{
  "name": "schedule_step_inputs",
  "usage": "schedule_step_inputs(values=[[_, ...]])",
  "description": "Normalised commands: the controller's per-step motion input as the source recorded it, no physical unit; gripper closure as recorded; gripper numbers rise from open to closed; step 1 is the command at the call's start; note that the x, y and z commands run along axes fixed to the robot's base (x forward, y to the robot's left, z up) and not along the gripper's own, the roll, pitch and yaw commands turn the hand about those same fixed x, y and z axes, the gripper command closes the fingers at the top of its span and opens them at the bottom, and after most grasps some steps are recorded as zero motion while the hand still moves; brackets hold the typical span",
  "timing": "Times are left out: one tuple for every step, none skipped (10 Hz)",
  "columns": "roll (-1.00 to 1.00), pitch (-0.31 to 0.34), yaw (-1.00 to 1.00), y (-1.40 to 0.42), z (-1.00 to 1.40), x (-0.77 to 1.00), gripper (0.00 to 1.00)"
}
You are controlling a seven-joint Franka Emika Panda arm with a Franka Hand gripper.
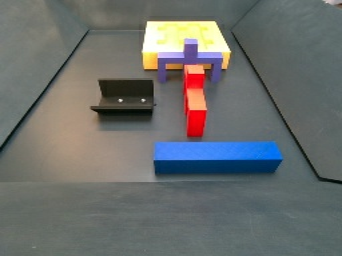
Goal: Pick up the green object. Move up. Move to above the board. Insert the green object.
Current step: Insert the green object.
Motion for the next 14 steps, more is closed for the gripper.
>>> schedule_step_inputs(values=[[0.02,0.009,0.0,-0.01,0.0,0.05,1.0],[0.0,0.0,0.0,0.0,-0.03,0.0,1.0],[0.0,-0.039,0.0,0.0,-0.08,0.0,1.0],[0.01,-0.06,0.0,-0.01,-0.1,0.0,1.0],[0.0,-0.039,0.0,0.0,-0.1,0.0,1.0],[0.0,-0.02,0.0,0.0,-0.08,0.0,1.0],[0.0,-0.03,0.0,0.0,-0.07,0.0,1.0],[0.02,-0.053,0.0,-0.01,-0.07,0.0,1.0],[0.01,-0.17,0.0,-0.14,-0.33,0.0,1.0],[0.03,-0.234,0.0,-0.31,-0.64,0.0,1.0],[0.08,-0.276,0.01,-0.3,-0.7,0.0,1.0],[0.09,-0.303,0.0,-0.24,-0.65,-0.03,1.0],[0.0,-0.269,0.0,-0.01,-0.45,-0.07,1.0],[0.0,-0.247,0.0,0.0,-0.35,-0.13,1.0]])
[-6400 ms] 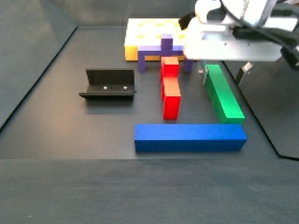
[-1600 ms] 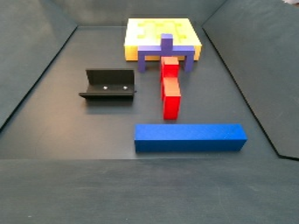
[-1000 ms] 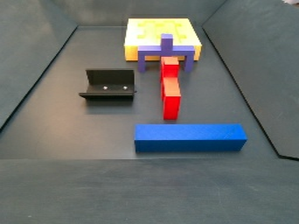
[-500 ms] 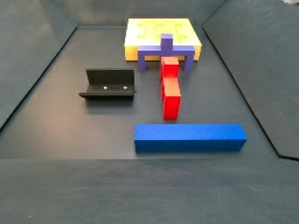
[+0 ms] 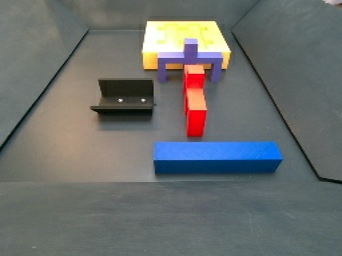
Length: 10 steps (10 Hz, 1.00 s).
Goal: Pick up the green object. Move up. Move to above the board. Insert the green object.
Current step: Insert the green object.
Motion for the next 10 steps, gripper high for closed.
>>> schedule_step_inputs(values=[[0.0,-0.266,0.0,0.0,-0.32,-0.14,1.0],[0.0,-0.281,0.0,0.0,-0.36,-0.14,1.0],[0.0,-0.299,0.0,-0.04,-0.47,-0.11,1.0],[0.03,-0.334,0.0,-0.18,-0.6,-0.11,1.0],[0.2,-0.323,0.13,-0.48,-0.5,-0.01,1.0],[0.26,-0.291,0.14,-0.44,-0.48,-0.03,1.0],[0.21,-0.29,0.13,-0.23,-0.54,-0.1,1.0],[0.13,-0.291,0.11,-0.08,-0.54,-0.13,1.0],[0.11,-0.25,0.08,-0.06,-0.51,-0.12,1.0],[0.1,-0.236,0.06,-0.02,-0.5,-0.11,1.0]])
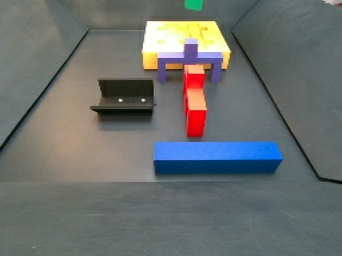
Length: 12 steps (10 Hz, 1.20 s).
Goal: Pick up the green object. Move up. Move to above the board. Insert the green object.
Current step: Insert the green object.
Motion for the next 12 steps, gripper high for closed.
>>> schedule_step_inputs(values=[[0.08,-0.224,0.06,0.0,-0.49,-0.09,1.0],[0.1,-0.234,0.06,0.0,-0.53,-0.11,1.0],[0.14,-0.253,0.14,0.0,-0.59,-0.04,1.0],[0.13,-0.22,0.12,-0.02,-0.59,0.0,1.0],[0.13,-0.226,0.11,-0.03,-0.63,0.0,1.0],[0.12,-0.219,0.09,-0.03,-0.64,0.0,1.0],[0.12,-0.196,0.09,-0.05,-0.57,0.0,1.0],[0.08,-0.183,0.08,0.0,-0.54,-0.01,1.0],[0.11,-0.184,0.09,0.0,-0.55,-0.03,1.0],[0.09,-0.18,0.08,0.0,-0.54,-0.03,1.0],[0.08,-0.173,0.07,0.0,-0.53,-0.03,1.0],[0.06,-0.167,0.02,0.0,-0.51,-0.05,1.0]])
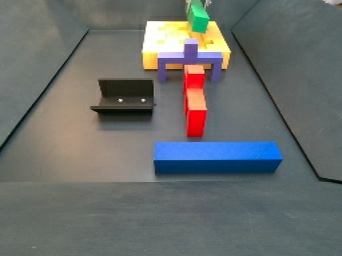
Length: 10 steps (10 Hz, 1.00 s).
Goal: Pick up the green object. Move up. Move to above the board. Insert the green object.
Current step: Insert the green object.
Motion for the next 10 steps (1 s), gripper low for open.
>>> schedule_step_inputs(values=[[0.0,-0.106,0.0,0.0,-0.48,-0.06,1.0],[0.02,-0.039,0.0,0.01,-0.46,-0.09,1.0],[0.0,-0.051,0.0,0.11,-0.58,-0.27,1.0],[0.0,0.0,0.0,0.07,-0.6,-0.2,1.0],[0.0,0.0,0.0,0.0,-0.51,-0.03,1.0],[0.0,0.053,0.05,-0.04,-0.47,0.05,1.0],[0.0,0.143,0.13,-0.2,-0.37,0.24,1.0],[-0.02,0.154,0.06,-0.05,-0.33,0.23,1.0],[0.0,0.173,0.0,0.0,-0.31,0.15,1.0],[0.0,0.177,0.0,0.0,-0.27,0.18,1.0]])
